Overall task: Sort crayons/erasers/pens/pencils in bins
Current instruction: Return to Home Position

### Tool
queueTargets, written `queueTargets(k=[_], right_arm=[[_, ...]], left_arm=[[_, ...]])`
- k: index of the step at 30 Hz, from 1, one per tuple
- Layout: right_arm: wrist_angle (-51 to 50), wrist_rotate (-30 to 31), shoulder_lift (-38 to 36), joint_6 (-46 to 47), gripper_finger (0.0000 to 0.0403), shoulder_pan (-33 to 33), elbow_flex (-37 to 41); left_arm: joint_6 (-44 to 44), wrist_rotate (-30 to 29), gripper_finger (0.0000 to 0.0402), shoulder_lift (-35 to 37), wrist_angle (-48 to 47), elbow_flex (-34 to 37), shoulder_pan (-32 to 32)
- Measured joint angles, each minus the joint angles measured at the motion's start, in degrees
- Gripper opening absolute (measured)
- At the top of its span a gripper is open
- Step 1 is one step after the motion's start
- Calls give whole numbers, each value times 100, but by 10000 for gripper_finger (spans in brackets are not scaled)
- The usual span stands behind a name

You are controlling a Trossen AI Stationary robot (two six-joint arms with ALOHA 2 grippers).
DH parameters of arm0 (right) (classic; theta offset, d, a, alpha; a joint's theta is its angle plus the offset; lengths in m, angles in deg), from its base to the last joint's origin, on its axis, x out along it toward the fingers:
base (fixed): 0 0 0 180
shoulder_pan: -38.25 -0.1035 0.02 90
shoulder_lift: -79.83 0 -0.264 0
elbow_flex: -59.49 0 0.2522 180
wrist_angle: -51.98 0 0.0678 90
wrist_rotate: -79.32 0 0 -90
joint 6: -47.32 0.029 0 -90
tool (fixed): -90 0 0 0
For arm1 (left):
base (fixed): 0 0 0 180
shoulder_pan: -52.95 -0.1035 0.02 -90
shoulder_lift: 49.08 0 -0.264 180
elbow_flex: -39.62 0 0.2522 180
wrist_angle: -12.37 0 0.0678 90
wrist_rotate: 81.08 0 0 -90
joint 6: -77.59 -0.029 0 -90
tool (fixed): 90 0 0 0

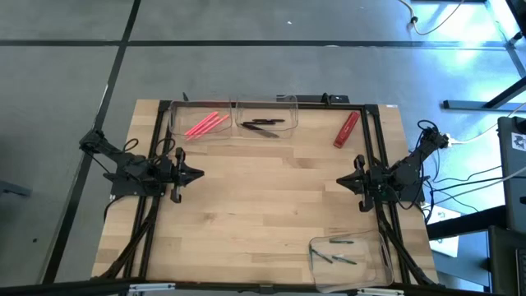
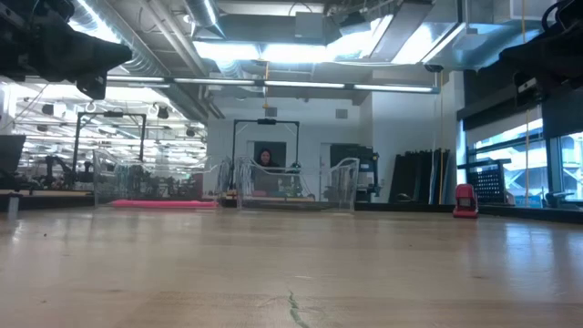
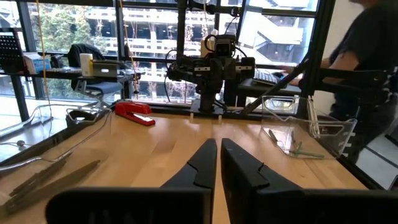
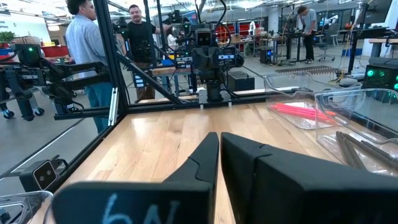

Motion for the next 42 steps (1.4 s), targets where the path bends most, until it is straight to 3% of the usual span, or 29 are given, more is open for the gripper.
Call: queueTargets(k=[11,29,42], right_arm=[[2,-1,0,0,21,0,0],[2,-2,0,0,21,-1,0],[0,0,0,0,21,0,0]], left_arm=[[2,0,1,0,0,0,0],[0,0,29,0,0,0,0],[0,0,11,0,0,0,0]])
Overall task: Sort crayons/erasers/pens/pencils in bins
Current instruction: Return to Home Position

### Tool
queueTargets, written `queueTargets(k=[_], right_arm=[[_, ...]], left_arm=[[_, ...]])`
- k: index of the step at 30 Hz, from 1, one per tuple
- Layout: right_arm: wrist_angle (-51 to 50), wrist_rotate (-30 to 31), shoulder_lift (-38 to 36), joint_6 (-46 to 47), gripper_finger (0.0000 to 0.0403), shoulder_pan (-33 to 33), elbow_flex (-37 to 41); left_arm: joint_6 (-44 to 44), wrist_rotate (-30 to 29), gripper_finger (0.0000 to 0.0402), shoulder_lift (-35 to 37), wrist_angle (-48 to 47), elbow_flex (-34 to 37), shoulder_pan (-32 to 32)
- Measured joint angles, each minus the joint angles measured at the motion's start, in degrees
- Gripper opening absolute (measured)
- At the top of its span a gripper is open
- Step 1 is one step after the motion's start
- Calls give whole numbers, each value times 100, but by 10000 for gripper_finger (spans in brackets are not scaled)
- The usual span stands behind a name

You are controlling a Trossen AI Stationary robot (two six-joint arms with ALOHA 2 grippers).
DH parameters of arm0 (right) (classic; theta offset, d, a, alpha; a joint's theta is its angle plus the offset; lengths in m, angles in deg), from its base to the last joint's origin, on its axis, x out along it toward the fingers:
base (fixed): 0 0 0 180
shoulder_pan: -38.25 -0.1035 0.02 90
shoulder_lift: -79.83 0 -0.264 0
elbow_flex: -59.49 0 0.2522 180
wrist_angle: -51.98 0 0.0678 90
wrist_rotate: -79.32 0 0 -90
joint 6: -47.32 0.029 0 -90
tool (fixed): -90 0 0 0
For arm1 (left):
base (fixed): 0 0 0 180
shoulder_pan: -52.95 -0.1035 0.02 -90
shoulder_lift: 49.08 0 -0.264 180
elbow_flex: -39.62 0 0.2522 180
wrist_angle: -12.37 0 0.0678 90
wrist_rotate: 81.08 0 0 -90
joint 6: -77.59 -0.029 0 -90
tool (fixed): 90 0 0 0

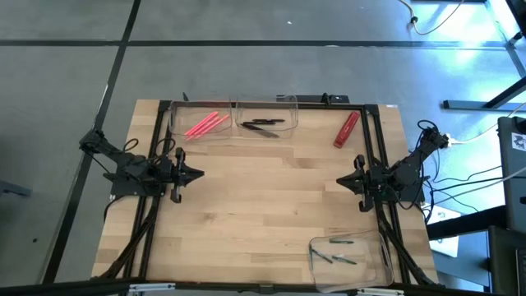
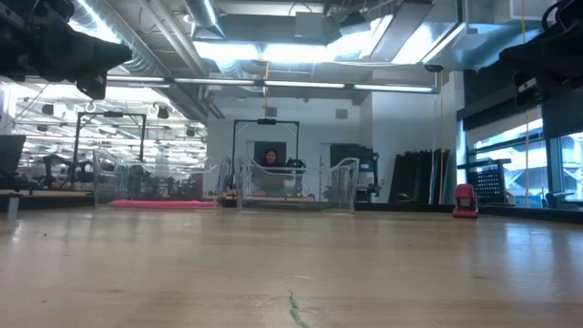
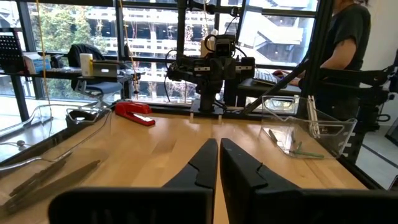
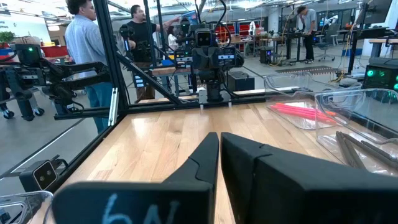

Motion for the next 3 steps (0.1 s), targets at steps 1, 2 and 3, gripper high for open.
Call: queueTargets(k=[1,2,3], right_arm=[[1,0,0,0,21,0,0],[1,0,0,0,21,-1,0],[1,0,0,0,21,-2,0]], left_arm=[[1,0,9,0,0,0,0],[2,0,8,0,0,0,0],[1,0,6,0,0,0,0]])
